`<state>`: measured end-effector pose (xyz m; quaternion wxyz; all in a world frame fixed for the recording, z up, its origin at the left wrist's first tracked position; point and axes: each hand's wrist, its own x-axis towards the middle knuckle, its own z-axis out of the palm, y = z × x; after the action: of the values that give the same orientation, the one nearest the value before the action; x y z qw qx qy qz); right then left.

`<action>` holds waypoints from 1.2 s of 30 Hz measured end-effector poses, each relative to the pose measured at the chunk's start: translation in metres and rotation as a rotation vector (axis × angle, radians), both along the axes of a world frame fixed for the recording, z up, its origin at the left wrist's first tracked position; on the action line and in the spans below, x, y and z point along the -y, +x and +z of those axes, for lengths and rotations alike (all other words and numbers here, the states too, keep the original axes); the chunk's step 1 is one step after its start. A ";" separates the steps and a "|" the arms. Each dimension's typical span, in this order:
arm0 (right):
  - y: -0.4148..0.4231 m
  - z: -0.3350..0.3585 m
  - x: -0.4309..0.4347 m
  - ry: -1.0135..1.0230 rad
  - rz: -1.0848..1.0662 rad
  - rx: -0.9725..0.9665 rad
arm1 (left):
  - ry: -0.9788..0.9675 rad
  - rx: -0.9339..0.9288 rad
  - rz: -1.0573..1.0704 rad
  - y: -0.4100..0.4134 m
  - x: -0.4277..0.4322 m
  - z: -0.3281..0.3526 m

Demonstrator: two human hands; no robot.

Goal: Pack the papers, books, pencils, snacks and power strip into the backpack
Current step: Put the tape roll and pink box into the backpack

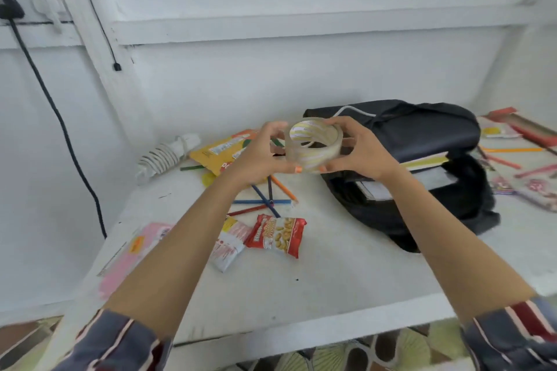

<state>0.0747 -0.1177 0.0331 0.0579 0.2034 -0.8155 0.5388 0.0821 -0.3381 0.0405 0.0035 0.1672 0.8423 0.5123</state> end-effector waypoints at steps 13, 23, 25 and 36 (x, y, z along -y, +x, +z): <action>0.023 -0.017 -0.192 -0.002 0.074 0.363 | -0.458 -0.285 -0.127 -0.017 -0.141 -0.051; -0.001 -0.041 -0.192 0.138 0.229 0.432 | -0.638 -0.234 -0.115 -0.038 -0.155 -0.048; -0.004 -0.047 -0.186 0.121 0.217 0.416 | -0.613 -0.253 -0.105 -0.040 -0.155 -0.041; -0.010 -0.067 -0.126 0.053 -0.152 0.162 | -0.501 -0.241 -0.096 -0.050 -0.152 -0.014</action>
<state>0.0647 0.0083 -0.0338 0.0270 0.0980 -0.8446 0.5257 0.0322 -0.1864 0.0269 -0.0312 0.2604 0.9283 0.2636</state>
